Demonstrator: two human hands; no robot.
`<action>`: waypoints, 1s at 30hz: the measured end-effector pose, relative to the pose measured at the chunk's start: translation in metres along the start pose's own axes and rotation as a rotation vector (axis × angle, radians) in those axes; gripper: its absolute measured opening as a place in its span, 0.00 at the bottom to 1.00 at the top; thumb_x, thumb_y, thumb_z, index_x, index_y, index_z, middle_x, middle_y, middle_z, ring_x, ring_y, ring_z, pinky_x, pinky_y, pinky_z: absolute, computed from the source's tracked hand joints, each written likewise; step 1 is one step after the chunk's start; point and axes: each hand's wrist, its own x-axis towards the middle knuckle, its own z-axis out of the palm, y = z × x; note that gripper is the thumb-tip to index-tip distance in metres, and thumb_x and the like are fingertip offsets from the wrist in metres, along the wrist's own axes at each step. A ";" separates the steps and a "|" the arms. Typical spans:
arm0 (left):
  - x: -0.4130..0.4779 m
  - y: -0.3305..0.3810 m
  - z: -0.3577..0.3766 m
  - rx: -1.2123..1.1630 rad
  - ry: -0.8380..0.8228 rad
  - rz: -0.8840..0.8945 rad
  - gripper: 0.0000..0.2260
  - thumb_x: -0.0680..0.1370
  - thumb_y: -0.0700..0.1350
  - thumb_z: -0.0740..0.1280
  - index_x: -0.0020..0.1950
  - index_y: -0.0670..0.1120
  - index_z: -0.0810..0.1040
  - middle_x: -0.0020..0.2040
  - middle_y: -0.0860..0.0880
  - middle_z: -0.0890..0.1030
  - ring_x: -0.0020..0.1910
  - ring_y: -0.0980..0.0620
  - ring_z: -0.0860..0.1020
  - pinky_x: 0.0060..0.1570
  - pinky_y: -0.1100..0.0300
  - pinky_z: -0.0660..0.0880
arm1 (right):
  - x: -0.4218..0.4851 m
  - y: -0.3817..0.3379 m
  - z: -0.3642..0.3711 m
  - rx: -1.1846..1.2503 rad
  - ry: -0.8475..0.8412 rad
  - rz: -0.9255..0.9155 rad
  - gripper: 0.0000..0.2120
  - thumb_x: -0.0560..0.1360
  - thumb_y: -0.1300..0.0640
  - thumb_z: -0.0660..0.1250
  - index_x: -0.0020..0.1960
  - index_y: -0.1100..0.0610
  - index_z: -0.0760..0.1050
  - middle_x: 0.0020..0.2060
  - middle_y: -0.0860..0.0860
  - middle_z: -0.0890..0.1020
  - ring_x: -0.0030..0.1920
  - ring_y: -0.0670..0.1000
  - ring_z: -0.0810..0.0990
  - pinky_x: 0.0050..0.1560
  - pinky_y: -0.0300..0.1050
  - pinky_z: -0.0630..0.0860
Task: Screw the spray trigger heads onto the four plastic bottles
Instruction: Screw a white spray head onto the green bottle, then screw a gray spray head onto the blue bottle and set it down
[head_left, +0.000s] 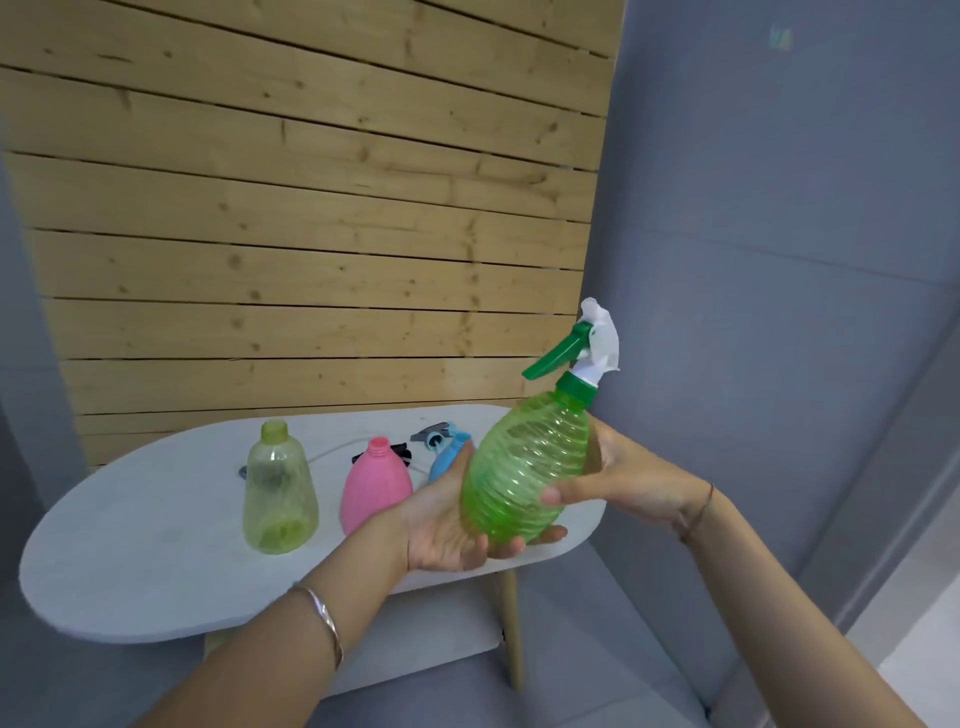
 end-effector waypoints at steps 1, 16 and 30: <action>0.004 0.008 0.001 0.082 0.091 0.067 0.43 0.71 0.74 0.44 0.59 0.42 0.79 0.52 0.38 0.82 0.27 0.45 0.82 0.20 0.61 0.77 | 0.004 0.002 -0.004 -0.019 0.060 -0.012 0.26 0.64 0.60 0.78 0.59 0.44 0.76 0.55 0.48 0.83 0.58 0.49 0.81 0.55 0.40 0.78; 0.070 0.014 -0.081 1.262 0.962 0.846 0.44 0.71 0.48 0.75 0.77 0.43 0.50 0.76 0.45 0.60 0.74 0.47 0.60 0.69 0.62 0.55 | 0.068 0.171 -0.024 -0.380 0.820 0.338 0.37 0.57 0.42 0.79 0.59 0.53 0.68 0.55 0.51 0.77 0.54 0.53 0.78 0.51 0.48 0.75; 0.075 0.015 -0.106 1.256 0.920 0.824 0.40 0.70 0.44 0.76 0.75 0.46 0.56 0.72 0.48 0.67 0.70 0.48 0.66 0.71 0.51 0.64 | 0.075 0.188 -0.022 -0.263 0.602 0.215 0.39 0.67 0.56 0.76 0.71 0.54 0.59 0.64 0.51 0.67 0.65 0.50 0.68 0.64 0.45 0.67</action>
